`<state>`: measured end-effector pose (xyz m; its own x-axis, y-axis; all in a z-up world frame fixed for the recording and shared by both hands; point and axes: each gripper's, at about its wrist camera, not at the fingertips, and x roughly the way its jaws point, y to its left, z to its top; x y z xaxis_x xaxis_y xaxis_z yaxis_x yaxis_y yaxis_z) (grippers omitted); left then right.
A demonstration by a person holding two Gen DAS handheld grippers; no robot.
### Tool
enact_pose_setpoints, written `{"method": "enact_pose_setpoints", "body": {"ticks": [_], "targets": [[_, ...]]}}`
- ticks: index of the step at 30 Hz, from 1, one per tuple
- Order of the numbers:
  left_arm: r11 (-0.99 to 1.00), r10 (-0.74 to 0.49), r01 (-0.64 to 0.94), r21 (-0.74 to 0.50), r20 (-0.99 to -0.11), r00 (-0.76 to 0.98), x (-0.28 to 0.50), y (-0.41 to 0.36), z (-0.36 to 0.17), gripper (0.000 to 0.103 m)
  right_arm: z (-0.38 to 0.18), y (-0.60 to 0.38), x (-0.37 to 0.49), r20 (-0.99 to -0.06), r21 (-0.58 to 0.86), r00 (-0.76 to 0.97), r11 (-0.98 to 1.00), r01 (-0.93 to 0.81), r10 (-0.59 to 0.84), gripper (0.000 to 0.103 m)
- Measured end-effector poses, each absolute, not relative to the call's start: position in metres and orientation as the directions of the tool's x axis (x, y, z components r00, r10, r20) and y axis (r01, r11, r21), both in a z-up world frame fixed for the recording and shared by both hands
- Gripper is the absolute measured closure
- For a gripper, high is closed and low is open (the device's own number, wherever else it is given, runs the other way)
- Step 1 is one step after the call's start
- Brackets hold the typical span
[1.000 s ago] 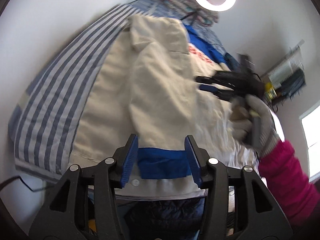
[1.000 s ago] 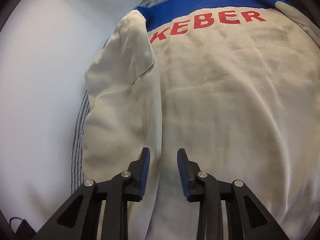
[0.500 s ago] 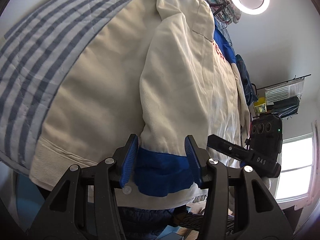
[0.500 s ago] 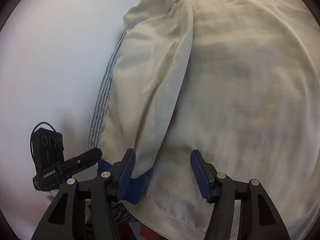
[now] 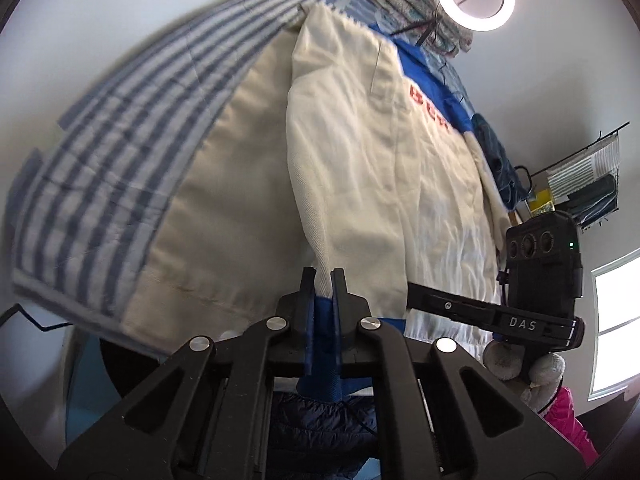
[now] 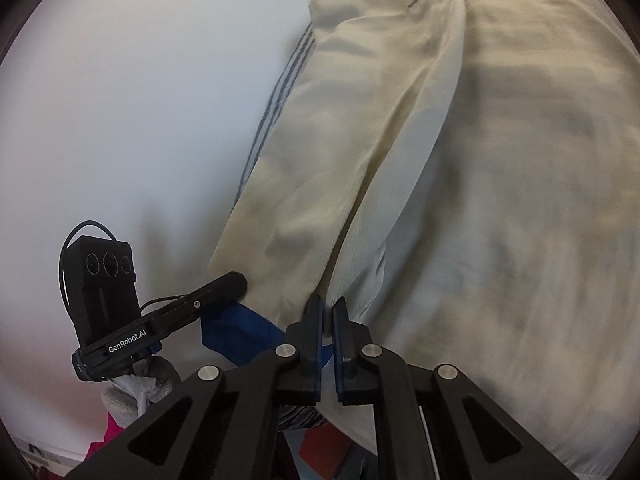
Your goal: Fold large clothes
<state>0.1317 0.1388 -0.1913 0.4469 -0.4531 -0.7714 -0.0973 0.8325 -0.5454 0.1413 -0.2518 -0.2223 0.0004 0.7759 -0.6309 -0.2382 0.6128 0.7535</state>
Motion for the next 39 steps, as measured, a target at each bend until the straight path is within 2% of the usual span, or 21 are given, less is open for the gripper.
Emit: {"method": "enact_pose_setpoints", "body": {"ticks": [4, 7, 11, 15, 16, 20, 24, 27, 34, 35, 38, 39], "targets": [[0.840, -0.420, -0.119, -0.530, -0.773, 0.476, 0.112, 0.161, -0.186, 0.099, -0.216, -0.225, 0.126, -0.628, 0.751, -0.049, 0.588, -0.300, 0.777, 0.101], [0.850, -0.392, -0.175, -0.497, -0.818, 0.421, 0.113, 0.171, -0.210, 0.099, -0.231, -0.198, 0.120, -0.694, 0.694, -0.079, 0.636, -0.337, 0.716, 0.102], [0.834, -0.401, -0.224, -0.504, -0.833, 0.381, 0.112, 0.181, -0.234, 0.099, -0.241, -0.185, 0.120, -0.721, 0.672, -0.096, 0.658, -0.340, 0.686, 0.102], [0.861, -0.365, -0.198, -0.469, -0.840, 0.401, 0.105, 0.182, -0.228, 0.099, -0.215, -0.186, 0.114, -0.742, 0.635, -0.108, 0.643, -0.427, 0.661, 0.089], [0.868, -0.356, -0.189, -0.459, -0.841, 0.408, 0.105, 0.180, -0.226, 0.099, -0.202, -0.189, 0.111, -0.748, 0.613, -0.087, 0.635, -0.469, 0.658, 0.086], [0.889, -0.330, -0.165, -0.427, -0.847, 0.417, 0.106, 0.168, -0.223, 0.099, -0.155, -0.196, 0.117, -0.748, 0.533, 0.025, 0.623, -0.573, 0.663, 0.084], [0.897, -0.305, -0.172, -0.407, -0.852, 0.425, 0.106, 0.170, -0.219, 0.098, -0.133, -0.176, 0.156, -0.759, 0.402, 0.183, 0.671, -0.622, 0.624, 0.081], [0.893, -0.298, -0.189, -0.409, -0.850, 0.434, 0.105, 0.175, -0.217, 0.085, -0.139, -0.149, 0.191, -0.763, 0.301, 0.310, 0.736, -0.606, 0.567, 0.079], [0.905, -0.270, -0.173, -0.389, -0.838, 0.474, 0.103, 0.187, -0.205, 0.084, -0.177, -0.112, 0.262, -0.797, 0.239, 0.364, 0.804, -0.544, 0.483, 0.083], [0.908, -0.268, -0.169, -0.384, -0.840, 0.471, 0.104, 0.187, -0.205, 0.080, -0.180, -0.107, 0.268, -0.802, 0.247, 0.355, 0.809, -0.533, 0.479, 0.083], [0.914, -0.258, -0.167, -0.371, -0.846, 0.467, 0.108, 0.187, -0.207, 0.056, -0.197, -0.098, 0.285, -0.820, 0.260, 0.331, 0.820, -0.510, 0.467, 0.084], [0.914, -0.257, -0.168, -0.370, -0.845, 0.468, 0.109, 0.188, -0.207, 0.054, -0.204, -0.097, 0.288, -0.826, 0.264, 0.322, 0.821, -0.506, 0.463, 0.085]]}}
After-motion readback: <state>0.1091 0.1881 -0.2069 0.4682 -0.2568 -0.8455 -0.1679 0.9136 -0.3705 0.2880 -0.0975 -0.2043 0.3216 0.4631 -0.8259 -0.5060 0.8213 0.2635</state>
